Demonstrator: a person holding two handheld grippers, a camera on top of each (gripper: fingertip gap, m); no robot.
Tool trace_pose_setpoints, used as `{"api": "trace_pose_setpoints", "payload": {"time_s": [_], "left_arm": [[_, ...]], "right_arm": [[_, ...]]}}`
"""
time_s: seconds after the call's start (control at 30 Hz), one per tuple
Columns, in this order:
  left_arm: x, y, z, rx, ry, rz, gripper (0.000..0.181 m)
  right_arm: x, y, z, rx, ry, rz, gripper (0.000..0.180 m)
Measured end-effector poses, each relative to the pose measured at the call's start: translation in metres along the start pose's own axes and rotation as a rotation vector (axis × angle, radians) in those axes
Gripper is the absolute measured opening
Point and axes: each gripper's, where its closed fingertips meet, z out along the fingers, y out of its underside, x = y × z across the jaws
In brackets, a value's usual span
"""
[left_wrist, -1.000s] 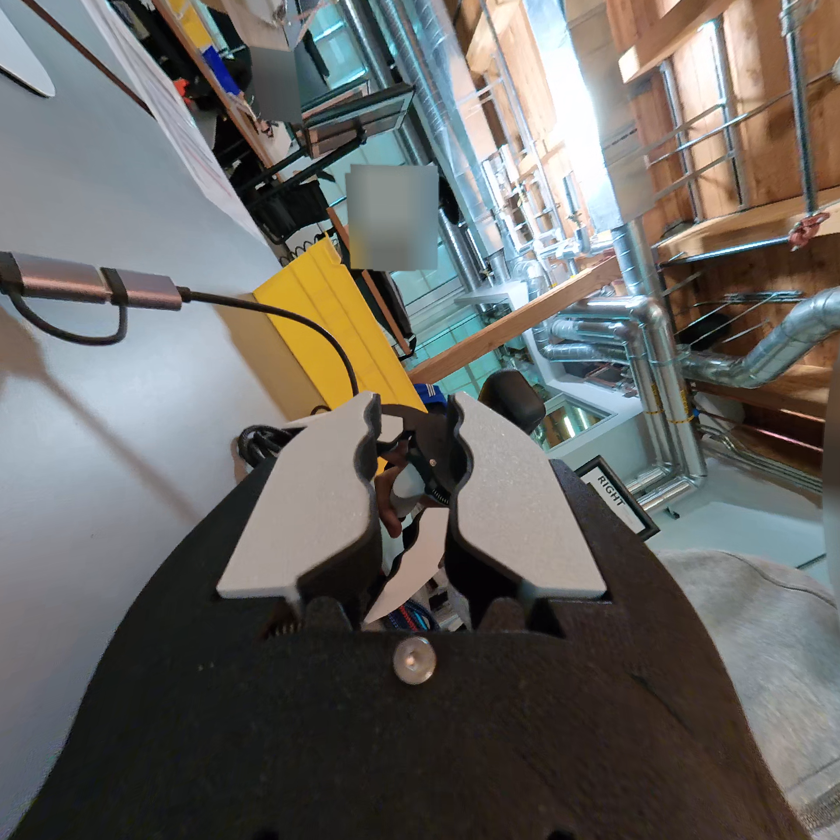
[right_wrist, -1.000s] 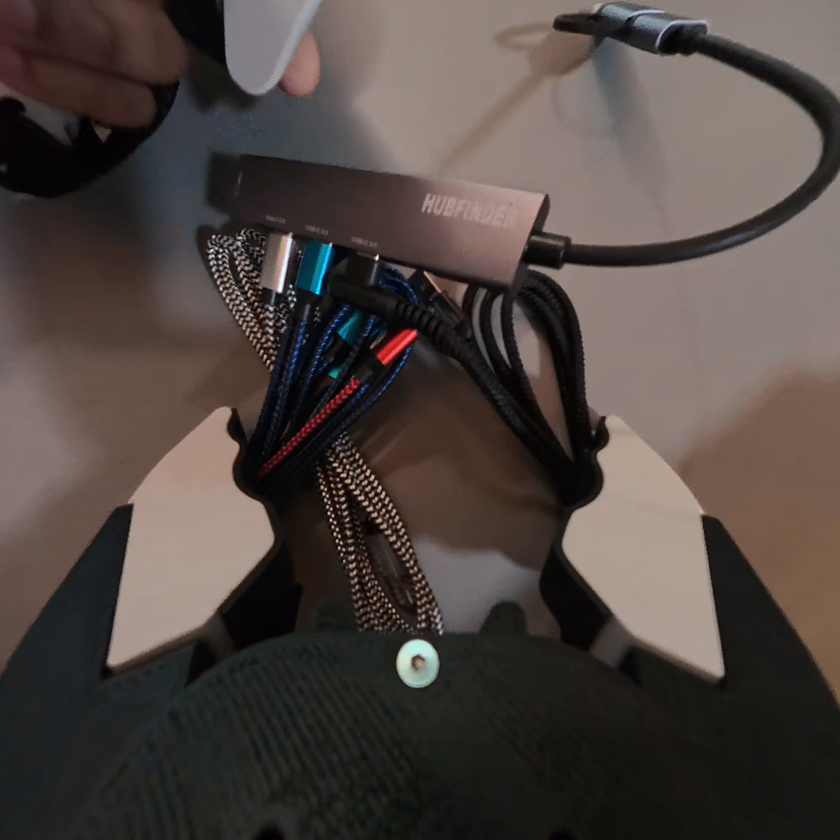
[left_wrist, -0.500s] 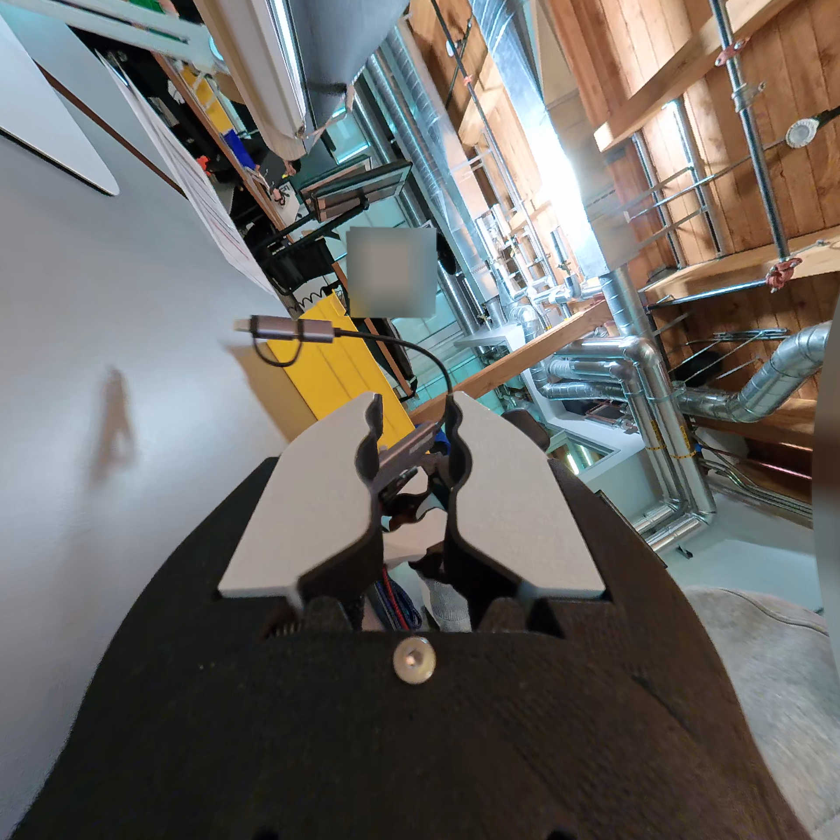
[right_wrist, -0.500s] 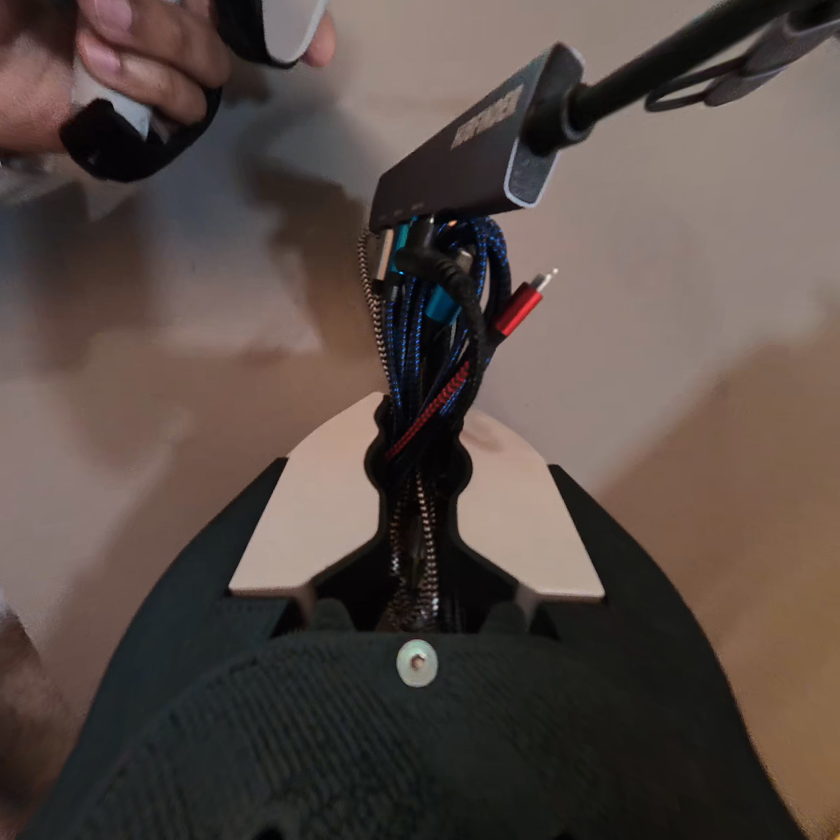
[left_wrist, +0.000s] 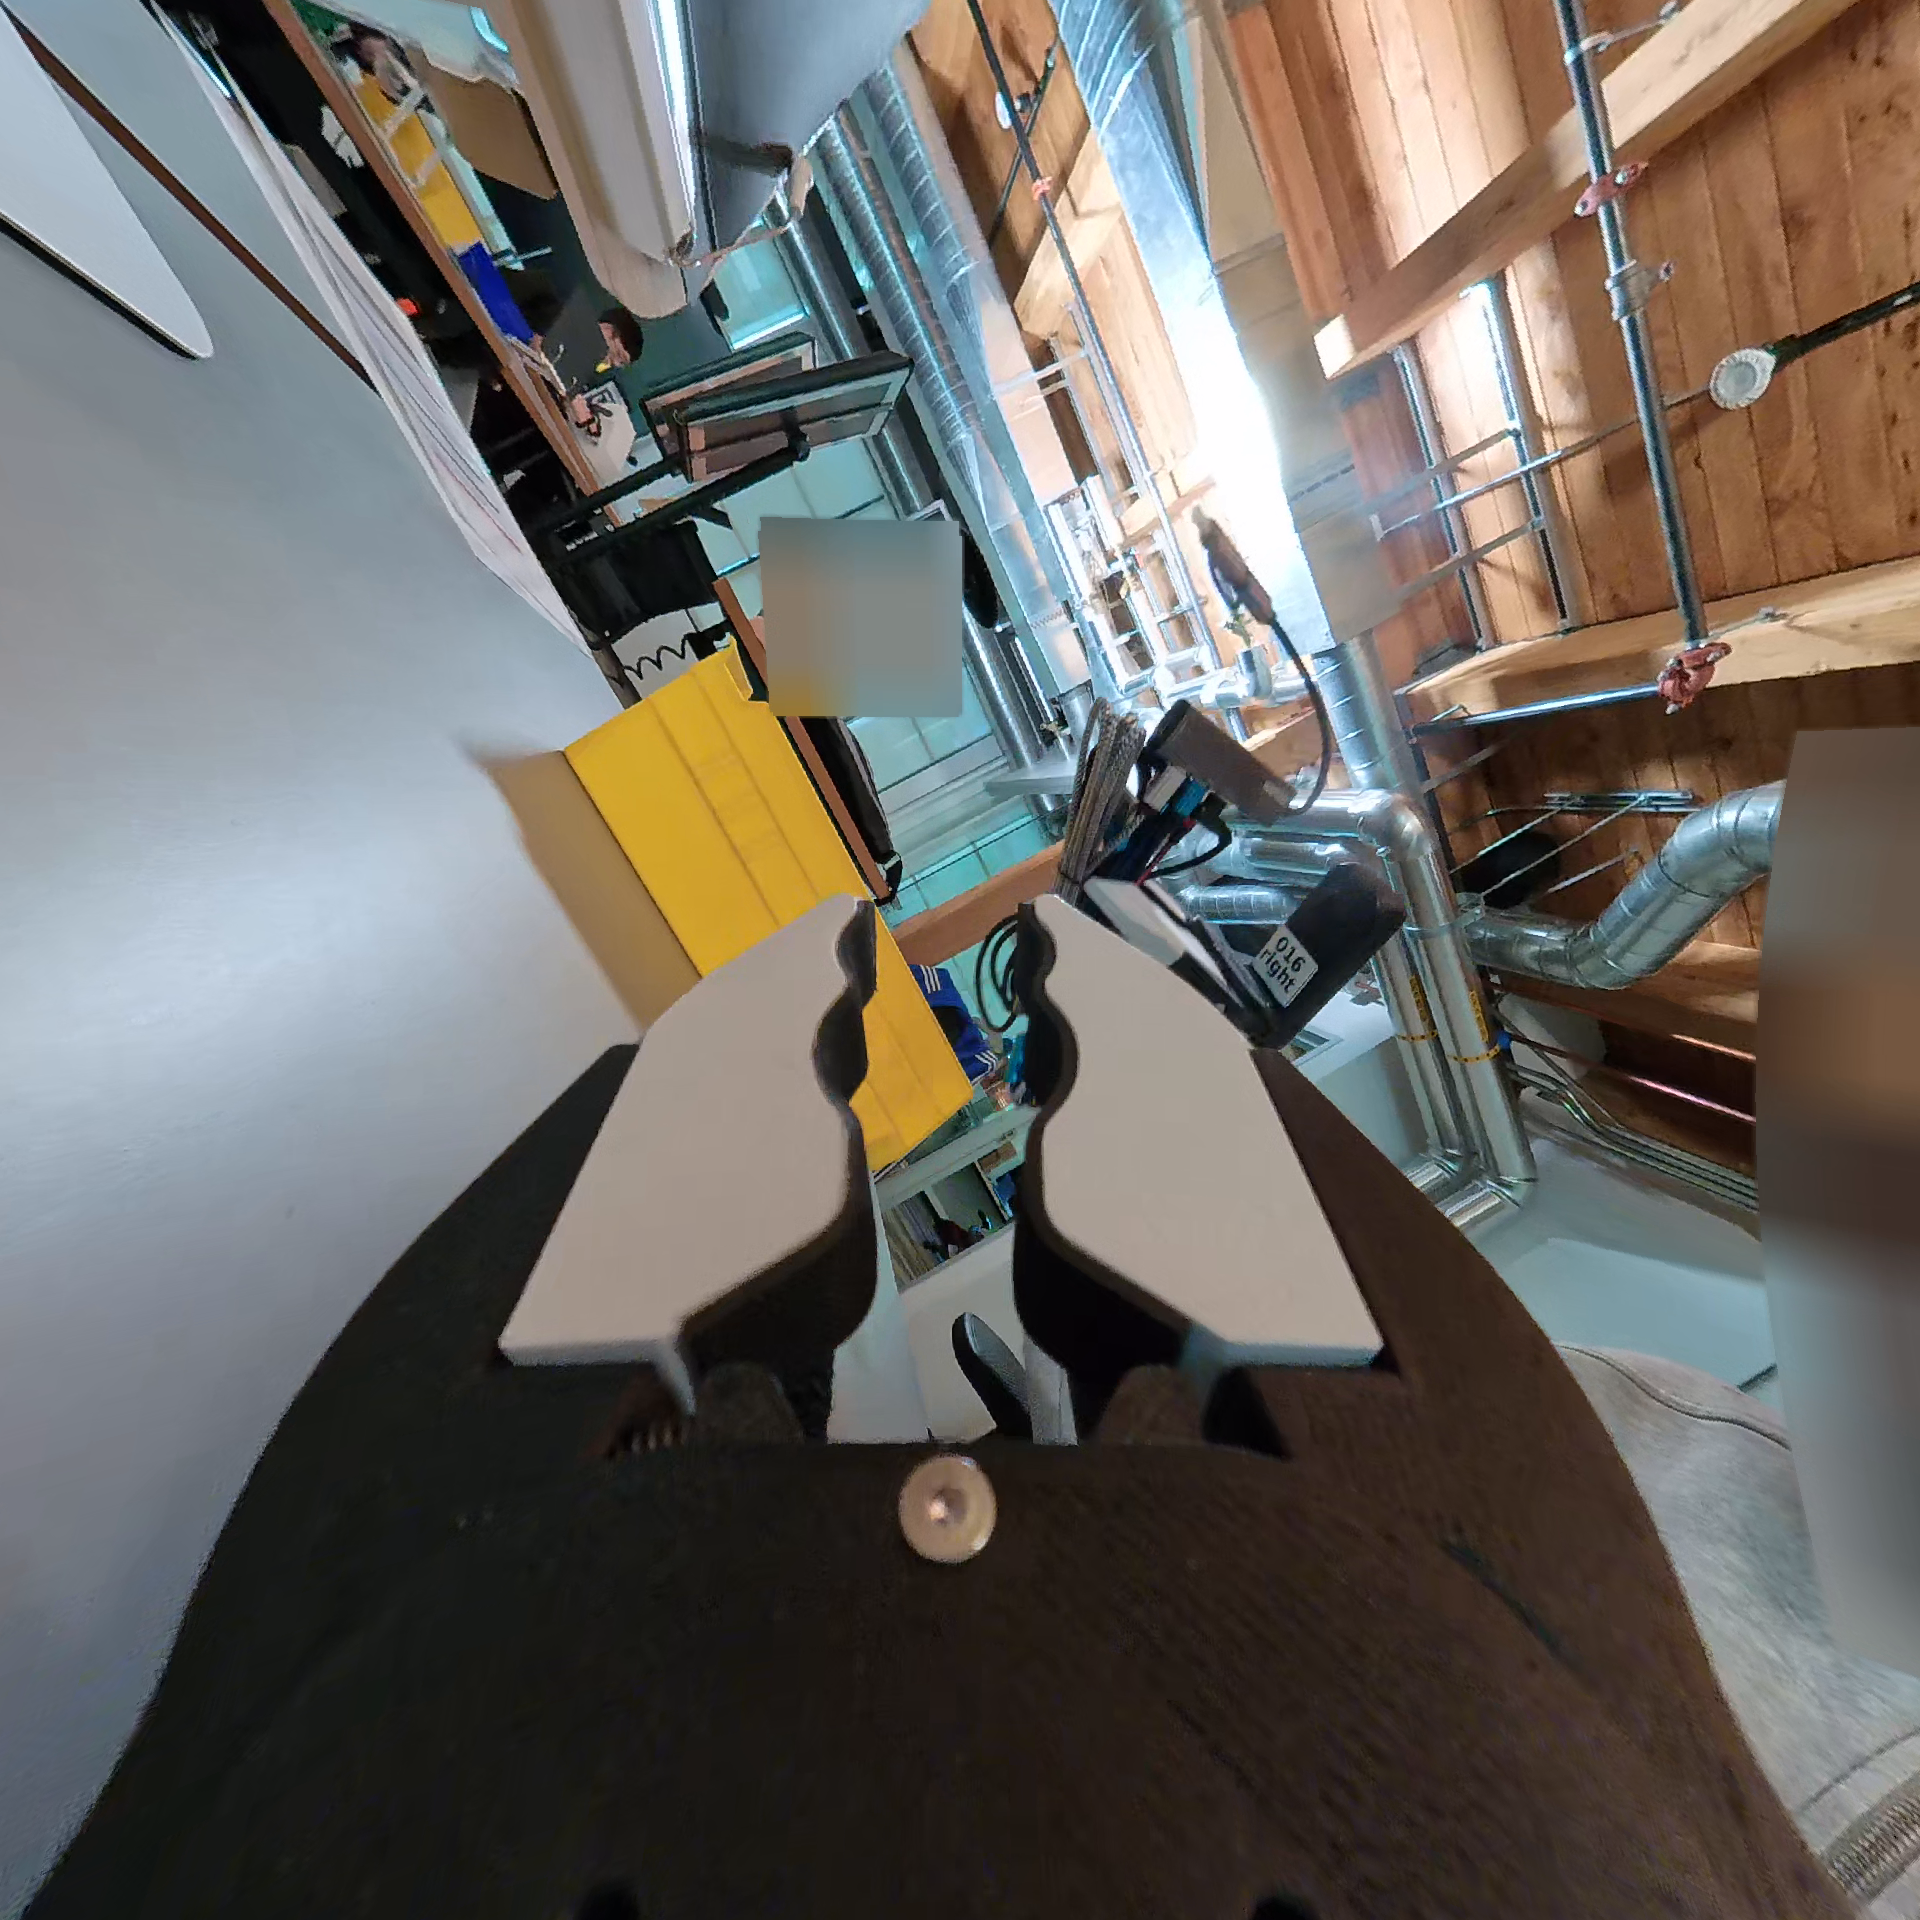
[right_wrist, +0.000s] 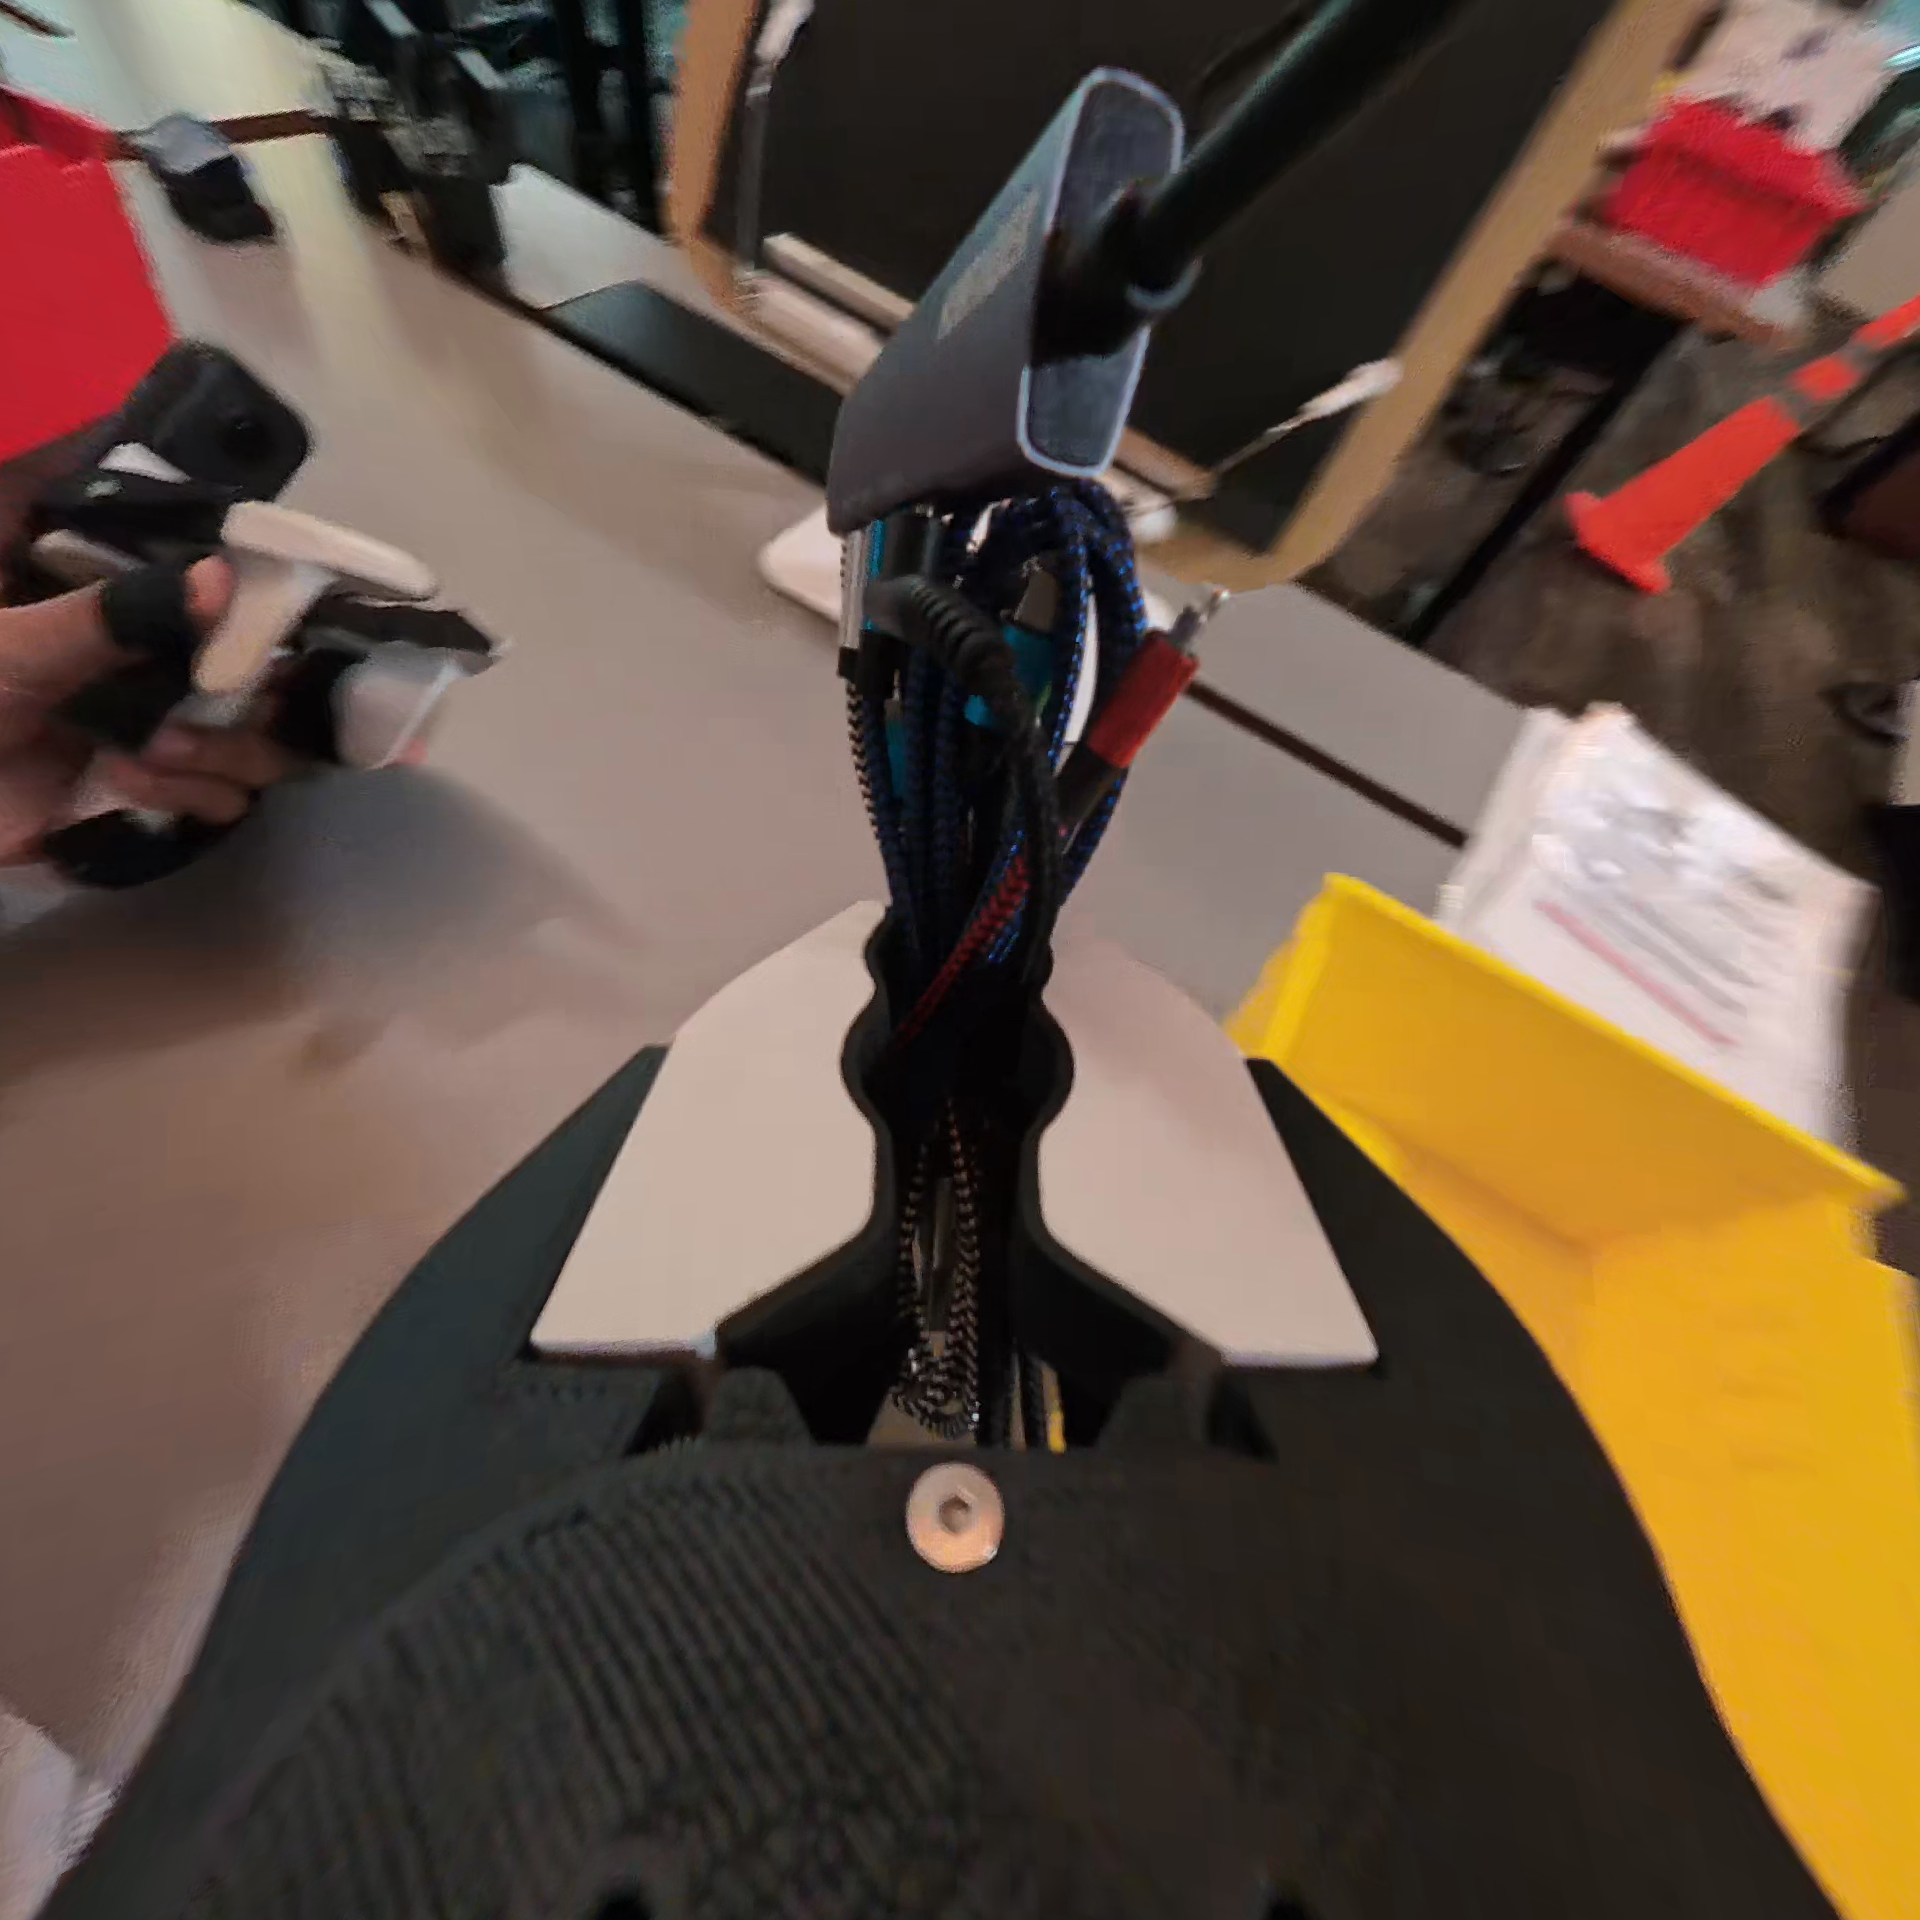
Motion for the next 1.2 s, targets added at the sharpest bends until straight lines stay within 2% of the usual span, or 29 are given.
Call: {"api": "trace_pose_setpoints", "payload": {"time_s": [0.03, 0.17, 0.27, 0.4, 0.53, 0.67, 0.8, 0.9, 1.0, 1.2], "left_arm": [[0.0, 0.0, 0.0, 0.0, 0.001, -0.004, 0.027], [-0.002, 0.004, 0.003, -0.006, 0.008, -0.025, 0.027], [-0.003, 0.008, 0.005, -0.022, 0.008, -0.033, 0.027], [-0.004, 0.012, 0.007, -0.04, 0.007, -0.036, 0.027], [-0.004, 0.013, 0.008, -0.045, 0.007, -0.038, 0.027], [-0.004, 0.015, 0.009, -0.052, 0.01, -0.047, 0.027], [-0.004, 0.017, 0.01, -0.06, 0.021, -0.061, 0.027], [-0.003, 0.018, 0.011, -0.064, 0.025, -0.066, 0.027], [-0.003, 0.017, 0.01, -0.062, 0.027, -0.073, 0.027], [-0.004, 0.018, 0.01, -0.058, 0.032, -0.088, 0.027]], "right_arm": [[0.017, -0.002, -0.011, 0.0, 0.062, -0.01, 0.021], [0.085, 0.017, -0.045, -0.069, 0.305, -0.041, 0.022], [0.123, 0.05, -0.054, -0.132, 0.398, -0.003, 0.021], [0.143, 0.102, -0.039, -0.188, 0.363, 0.137, 0.021], [0.145, 0.146, -0.019, -0.304, 0.341, 0.155, 0.021], [0.136, 0.168, -0.002, -0.351, 0.285, 0.197, 0.023], [0.132, 0.188, 0.008, -0.421, 0.256, 0.252, 0.031], [0.141, 0.185, 0.002, -0.405, 0.308, 0.251, 0.049], [0.155, 0.172, -0.014, -0.344, 0.363, 0.274, 0.057], [0.158, 0.142, -0.031, -0.133, 0.317, 0.366, 0.053]]}}
